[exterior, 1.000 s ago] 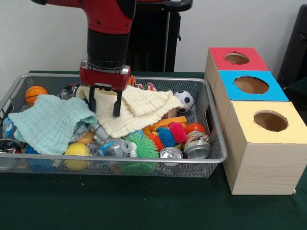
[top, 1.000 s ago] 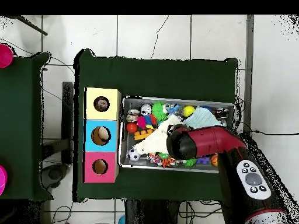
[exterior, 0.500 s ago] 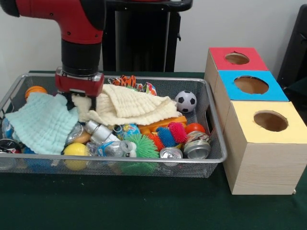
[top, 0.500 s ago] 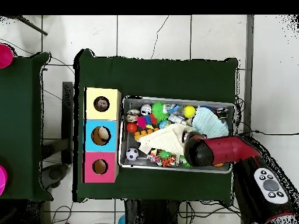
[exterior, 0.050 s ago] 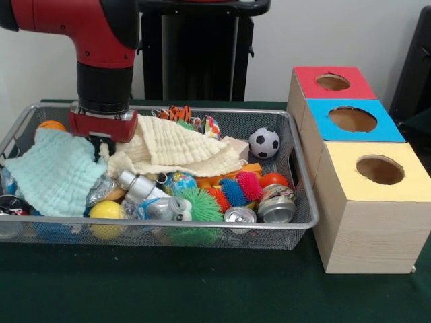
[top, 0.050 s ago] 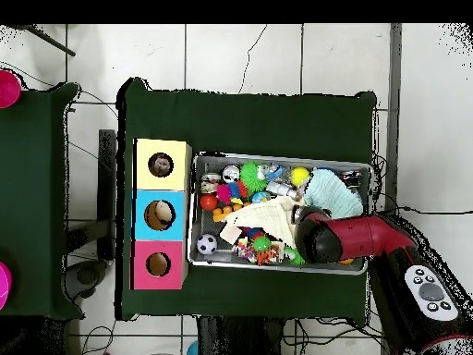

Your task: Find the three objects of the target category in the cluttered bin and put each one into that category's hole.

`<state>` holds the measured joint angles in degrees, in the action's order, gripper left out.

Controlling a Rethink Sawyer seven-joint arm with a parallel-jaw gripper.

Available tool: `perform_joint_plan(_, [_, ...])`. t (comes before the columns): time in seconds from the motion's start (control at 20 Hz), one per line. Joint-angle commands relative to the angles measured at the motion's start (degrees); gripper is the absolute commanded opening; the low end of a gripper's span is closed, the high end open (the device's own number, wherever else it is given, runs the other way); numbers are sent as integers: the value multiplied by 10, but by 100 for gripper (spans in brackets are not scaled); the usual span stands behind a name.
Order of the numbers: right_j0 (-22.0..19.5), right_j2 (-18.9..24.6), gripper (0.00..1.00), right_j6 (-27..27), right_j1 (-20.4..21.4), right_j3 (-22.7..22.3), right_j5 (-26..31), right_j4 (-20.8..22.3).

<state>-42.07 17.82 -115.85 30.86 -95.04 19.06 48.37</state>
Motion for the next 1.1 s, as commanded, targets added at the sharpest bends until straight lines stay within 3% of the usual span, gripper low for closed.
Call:
perform_joint_plan(0.05, [-9,31,0,99,-10,12,27,34])
perform_joint_plan(0.5, [6,76,0,90,94,-41,98,-55])
perform_joint_plan(0.75, [25,103,0,70,159,-58,159,-128])
perform_joint_plan(1.1, [71,95,0,41,207,-54,232,-191])
